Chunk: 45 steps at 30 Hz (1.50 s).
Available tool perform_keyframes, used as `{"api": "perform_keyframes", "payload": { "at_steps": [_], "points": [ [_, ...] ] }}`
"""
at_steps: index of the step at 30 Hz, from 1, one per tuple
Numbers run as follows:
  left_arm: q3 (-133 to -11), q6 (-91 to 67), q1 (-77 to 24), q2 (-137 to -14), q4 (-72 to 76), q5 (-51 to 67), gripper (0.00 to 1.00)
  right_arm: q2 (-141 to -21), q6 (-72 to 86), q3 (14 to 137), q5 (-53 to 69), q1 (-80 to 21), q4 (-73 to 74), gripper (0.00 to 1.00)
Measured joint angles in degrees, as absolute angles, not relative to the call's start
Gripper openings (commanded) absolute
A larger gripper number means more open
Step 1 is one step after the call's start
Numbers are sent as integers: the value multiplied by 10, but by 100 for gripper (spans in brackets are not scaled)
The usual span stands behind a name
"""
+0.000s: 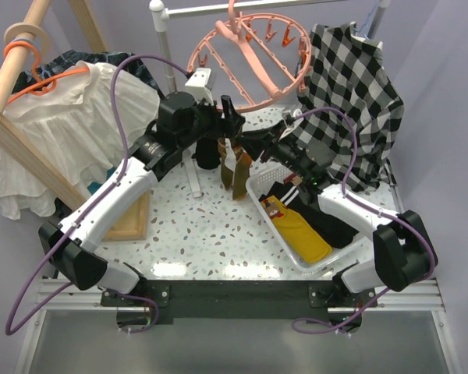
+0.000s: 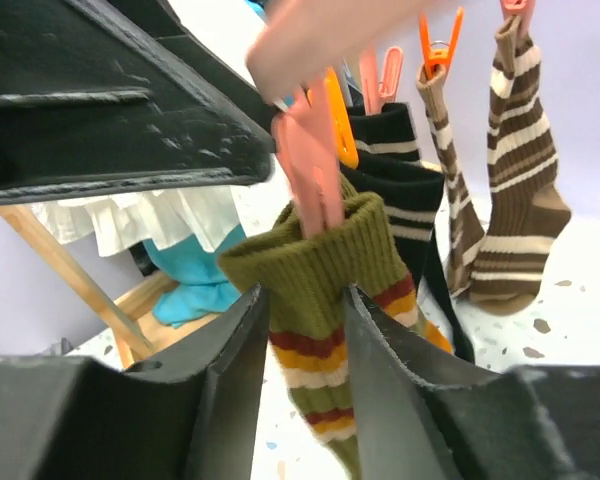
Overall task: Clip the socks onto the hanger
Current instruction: Clamp the sock onto the hanger, then reset both arms
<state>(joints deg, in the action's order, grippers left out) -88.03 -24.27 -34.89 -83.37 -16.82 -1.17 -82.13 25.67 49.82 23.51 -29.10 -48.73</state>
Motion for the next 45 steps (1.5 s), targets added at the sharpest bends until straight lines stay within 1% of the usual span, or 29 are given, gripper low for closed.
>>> {"api": "perform_keyframes", "payload": {
  "at_steps": [1, 2, 3, 5, 6, 10, 13, 21, 25, 29, 32, 38, 45],
  "points": [
    [-877, -239, -349, -829, -165, -14, 95, -821, 255, 500, 235, -291, -487, 58],
    [-871, -236, -349, -820, -162, -18, 99, -820, 251, 502, 235, -291, -481, 66],
    [-865, -230, -349, -811, -159, -20, 100, -817, 245, 505, 234, -291, -473, 70],
    [-851, -222, -349, -790, -151, -28, 100, -804, 229, 509, 228, -291, -448, 76],
    [-843, -216, -349, -777, -147, -33, 100, -794, 216, 510, 221, -291, -431, 82],
    [-800, -183, -349, -708, -122, -63, 100, -730, 147, 531, 185, -291, -332, 94],
    [-755, -152, -349, -643, -98, -94, 100, -668, 86, 547, 140, -291, -256, 99],
    [-588, -31, -349, -446, -22, -192, 100, -509, -54, 573, -46, -291, -66, 99],
    [-502, 17, -349, -351, -16, -226, 100, -410, -92, 537, -147, -289, -14, 99],
    [-452, 33, -349, -273, -38, -248, 100, -295, -120, 481, -224, -289, 17, 99],
    [-433, 34, -349, -225, -59, -269, 100, -225, -131, 458, -263, -289, 41, 99],
    [-416, 12, -349, -148, -100, -314, 100, -133, -113, 430, -303, -289, 110, 99],
    [-403, -26, -349, -117, -159, -373, 100, -49, -81, 384, -326, -289, 185, 99]
  ]
}}
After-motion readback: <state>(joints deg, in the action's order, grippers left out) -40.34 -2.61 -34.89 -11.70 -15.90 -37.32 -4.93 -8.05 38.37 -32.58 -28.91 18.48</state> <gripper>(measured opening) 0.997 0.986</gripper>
